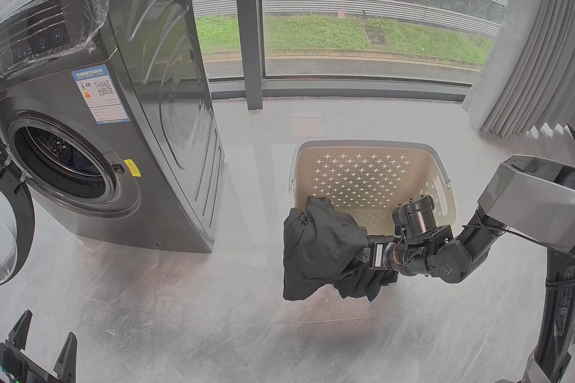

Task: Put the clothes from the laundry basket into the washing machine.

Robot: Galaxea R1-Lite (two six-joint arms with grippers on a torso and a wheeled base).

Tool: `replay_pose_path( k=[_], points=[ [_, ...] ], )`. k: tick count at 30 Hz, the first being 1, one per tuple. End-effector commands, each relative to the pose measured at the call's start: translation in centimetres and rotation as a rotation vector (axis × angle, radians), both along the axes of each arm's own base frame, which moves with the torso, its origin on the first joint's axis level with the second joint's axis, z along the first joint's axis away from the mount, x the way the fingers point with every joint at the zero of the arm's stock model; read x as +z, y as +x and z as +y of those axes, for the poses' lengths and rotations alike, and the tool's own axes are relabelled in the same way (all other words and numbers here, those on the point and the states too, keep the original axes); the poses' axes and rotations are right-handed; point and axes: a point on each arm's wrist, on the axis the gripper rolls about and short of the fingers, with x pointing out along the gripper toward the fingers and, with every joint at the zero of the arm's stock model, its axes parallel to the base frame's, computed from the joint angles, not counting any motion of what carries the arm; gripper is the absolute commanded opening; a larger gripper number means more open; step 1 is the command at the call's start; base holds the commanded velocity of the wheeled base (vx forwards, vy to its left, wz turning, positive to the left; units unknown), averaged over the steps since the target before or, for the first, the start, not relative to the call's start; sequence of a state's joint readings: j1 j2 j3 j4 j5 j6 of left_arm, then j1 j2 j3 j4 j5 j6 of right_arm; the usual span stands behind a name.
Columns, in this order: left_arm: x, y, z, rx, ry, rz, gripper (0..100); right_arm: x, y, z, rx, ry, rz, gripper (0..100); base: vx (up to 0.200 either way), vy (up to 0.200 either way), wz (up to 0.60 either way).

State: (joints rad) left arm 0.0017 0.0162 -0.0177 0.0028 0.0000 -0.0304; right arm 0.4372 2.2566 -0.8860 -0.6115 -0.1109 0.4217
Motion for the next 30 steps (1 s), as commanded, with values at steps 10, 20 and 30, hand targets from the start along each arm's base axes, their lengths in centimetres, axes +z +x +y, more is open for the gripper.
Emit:
replay_pose_path(
  k=[10, 20, 30],
  points=[
    [-0.5, 0.0, 0.0, 0.003, 0.0, 0.003, 100, 0.6, -0.1, 0.4, 0.005, 0.018, -0.026, 0, 0.0, 0.0, 0.0],
    [-0.5, 0.0, 0.0, 0.003, 0.001, 0.003, 100, 2.7, -2.0, -1.0, 0.004, 0.026, -0.073, 0, 0.0, 0.0, 0.0],
    [-0.5, 0.0, 0.0, 0.001, 0.0, 0.003, 100, 2.6, -2.4, -1.4, -0.001, 0.019, -0.058, 0, 0.0, 0.0, 0.0]
  ],
)
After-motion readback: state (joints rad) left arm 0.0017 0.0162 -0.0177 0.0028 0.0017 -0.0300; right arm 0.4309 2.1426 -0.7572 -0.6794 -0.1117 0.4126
